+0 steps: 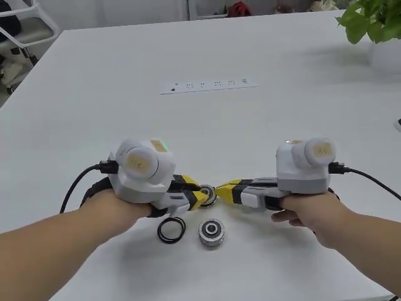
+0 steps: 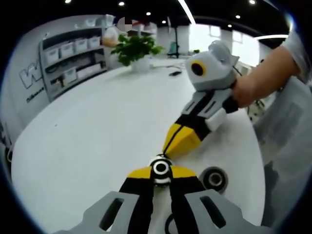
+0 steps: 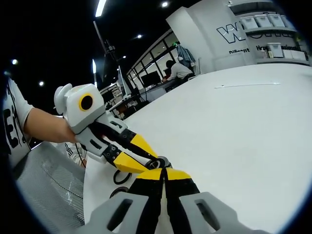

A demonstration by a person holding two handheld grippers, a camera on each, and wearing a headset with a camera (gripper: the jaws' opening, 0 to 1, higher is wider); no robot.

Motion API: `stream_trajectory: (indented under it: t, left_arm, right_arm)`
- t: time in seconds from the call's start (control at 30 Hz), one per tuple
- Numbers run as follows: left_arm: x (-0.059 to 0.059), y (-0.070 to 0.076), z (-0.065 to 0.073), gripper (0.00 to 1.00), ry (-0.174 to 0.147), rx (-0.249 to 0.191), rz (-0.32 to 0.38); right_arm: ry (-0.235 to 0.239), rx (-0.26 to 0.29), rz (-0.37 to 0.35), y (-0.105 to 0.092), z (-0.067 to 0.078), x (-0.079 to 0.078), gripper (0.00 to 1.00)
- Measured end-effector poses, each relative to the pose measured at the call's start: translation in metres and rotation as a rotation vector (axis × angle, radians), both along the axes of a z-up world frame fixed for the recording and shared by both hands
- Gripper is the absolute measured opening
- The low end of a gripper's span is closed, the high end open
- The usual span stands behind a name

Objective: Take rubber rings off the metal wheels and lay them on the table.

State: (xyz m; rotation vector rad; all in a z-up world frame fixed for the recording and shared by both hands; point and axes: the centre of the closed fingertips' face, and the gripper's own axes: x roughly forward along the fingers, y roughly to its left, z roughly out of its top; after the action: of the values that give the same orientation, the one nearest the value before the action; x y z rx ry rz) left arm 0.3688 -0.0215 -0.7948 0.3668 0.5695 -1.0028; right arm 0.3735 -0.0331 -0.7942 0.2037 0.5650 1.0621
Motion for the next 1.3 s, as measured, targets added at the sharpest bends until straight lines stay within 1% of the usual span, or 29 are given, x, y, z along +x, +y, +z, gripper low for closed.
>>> stream_trajectory:
  t: [0.2,0.47,0.63,0.7,0.77,0.87,1.0,1.1,1.17,1.3]
  left_arm:
    - [0.000,0.000,0.000,0.12,-0.001,0.000,0.005]
    - [-0.001,0.000,0.000,0.12,-0.004,-0.001,0.007]
    - [-0.001,0.000,0.000,0.12,-0.004,-0.005,0.009]
    - [-0.001,0.000,0.000,0.12,-0.004,-0.007,0.008]
    - [-0.001,0.000,0.000,0.12,-0.005,-0.008,0.009]
    - [-0.001,0.000,0.000,0.12,-0.005,-0.009,0.010]
    - [-0.001,0.000,0.000,0.12,-0.005,-0.009,0.011]
    - [-0.001,0.000,0.000,0.12,-0.004,-0.011,0.013]
    - [-0.001,0.000,0.000,0.12,-0.004,-0.013,0.012]
    - [-0.001,0.000,0.001,0.13,-0.016,-0.022,0.008]
  right_arm:
    - [0.011,0.008,0.008,0.002,0.002,-0.003,0.00]
    - [0.007,0.017,0.028,0.007,0.004,-0.006,0.00]
    - [0.018,0.028,0.031,0.008,0.004,-0.006,0.00]
    - [0.015,0.029,0.040,0.011,0.005,-0.008,0.00]
    - [0.016,0.041,0.046,0.013,0.007,-0.008,0.00]
    - [0.013,0.043,0.053,0.015,0.008,-0.009,0.00]
    - [0.023,0.066,0.058,0.017,0.012,-0.011,0.00]
    - [0.031,0.071,0.060,0.016,0.012,-0.012,0.00]
    - [0.026,0.067,0.061,0.015,0.012,-0.012,0.00]
    - [0.028,0.064,0.047,0.011,0.011,-0.009,0.00]
